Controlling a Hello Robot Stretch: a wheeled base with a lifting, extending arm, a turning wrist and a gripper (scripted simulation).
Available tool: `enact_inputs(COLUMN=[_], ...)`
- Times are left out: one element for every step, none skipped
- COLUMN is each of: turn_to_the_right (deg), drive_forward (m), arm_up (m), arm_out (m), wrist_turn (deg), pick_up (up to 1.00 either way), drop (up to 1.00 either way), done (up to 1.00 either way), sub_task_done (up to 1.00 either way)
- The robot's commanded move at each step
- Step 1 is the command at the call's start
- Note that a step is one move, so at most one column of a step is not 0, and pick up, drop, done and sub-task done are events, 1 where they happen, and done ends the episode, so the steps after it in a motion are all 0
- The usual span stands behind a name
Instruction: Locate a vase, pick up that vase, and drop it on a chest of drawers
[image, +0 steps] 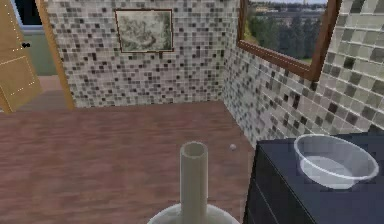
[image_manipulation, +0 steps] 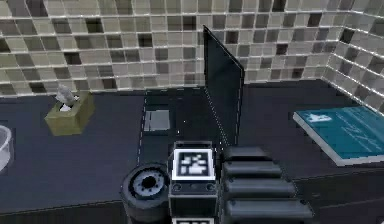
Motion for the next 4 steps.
enact_inputs(turn_to_the_right=[0.0, 18.0, 0.0, 0.0], drive_forward=[0.35, 0.00, 0.00, 0.00], arm_up=[0.00, 0.00, 0.00, 0.00], arm_out=[0.00, 0.00, 0.42, 0.00], wrist_turn=[0.0, 0.0, 0.0, 45.0], pick_up=[0.00, 0.00, 0.00, 0.00], drop=[0.00, 0.00, 0.00, 0.00], done=[0.00, 0.00, 0.00, 0.00], sub_task_done=[0.00, 0.00, 0.00, 0.00])
